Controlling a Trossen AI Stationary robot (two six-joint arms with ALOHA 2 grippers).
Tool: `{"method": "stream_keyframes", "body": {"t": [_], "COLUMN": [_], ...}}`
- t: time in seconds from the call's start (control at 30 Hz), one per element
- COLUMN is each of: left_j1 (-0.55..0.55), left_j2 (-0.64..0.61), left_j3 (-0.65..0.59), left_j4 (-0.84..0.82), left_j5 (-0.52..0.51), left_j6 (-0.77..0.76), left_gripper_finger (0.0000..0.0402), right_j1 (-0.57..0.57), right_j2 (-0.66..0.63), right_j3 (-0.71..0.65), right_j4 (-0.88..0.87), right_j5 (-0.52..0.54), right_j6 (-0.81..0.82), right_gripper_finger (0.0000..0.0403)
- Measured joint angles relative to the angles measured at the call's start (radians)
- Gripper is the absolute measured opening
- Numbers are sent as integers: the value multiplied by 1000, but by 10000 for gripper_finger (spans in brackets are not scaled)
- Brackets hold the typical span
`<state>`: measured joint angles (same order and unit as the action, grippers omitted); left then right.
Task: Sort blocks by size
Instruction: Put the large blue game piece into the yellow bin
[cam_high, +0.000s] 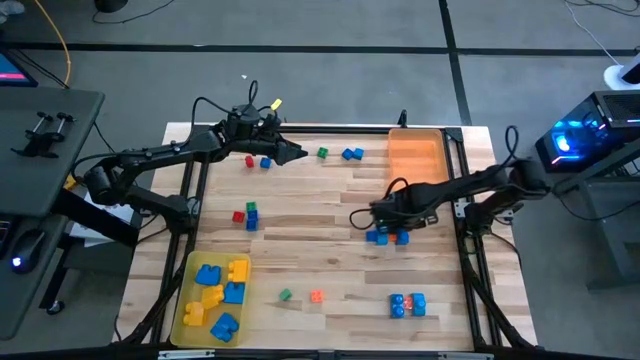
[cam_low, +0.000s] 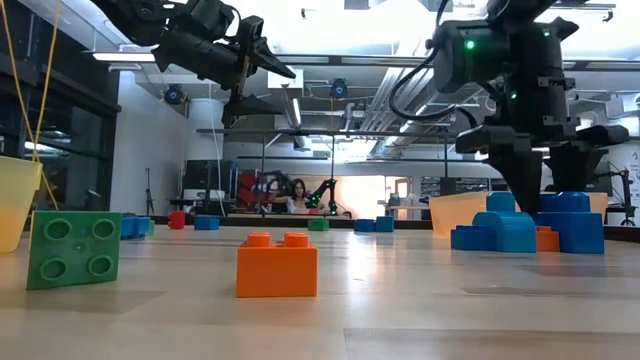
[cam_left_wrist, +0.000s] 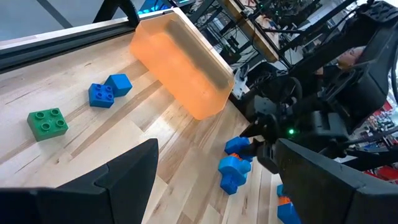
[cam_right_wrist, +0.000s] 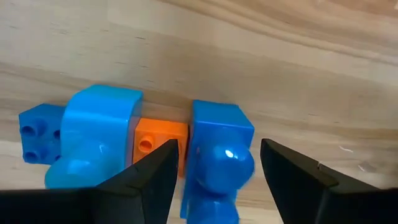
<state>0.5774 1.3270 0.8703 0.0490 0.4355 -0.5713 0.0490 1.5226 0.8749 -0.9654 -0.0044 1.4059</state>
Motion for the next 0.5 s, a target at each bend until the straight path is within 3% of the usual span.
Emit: {"method": "stream_keyframes", "body": {"t": [0.17, 0.33, 0.5], "left_j1": [0, 0, 0], "left_j2": [0, 0, 0], "left_j3": [0, 0, 0], "left_j4": [0, 0, 0], "left_j5": [0, 0, 0], "left_j6": [0, -3, -3], "left_gripper_finger": [307, 307, 307], "right_j1": [0, 0, 0], "right_j2": [29, 35, -20], "right_j3": [0, 1, 21], "right_j4": [6, -12, -63], "right_j5": [-3, 0, 4], "right_j6": [0, -1, -61], "right_gripper_finger": [205, 126, 122]}}
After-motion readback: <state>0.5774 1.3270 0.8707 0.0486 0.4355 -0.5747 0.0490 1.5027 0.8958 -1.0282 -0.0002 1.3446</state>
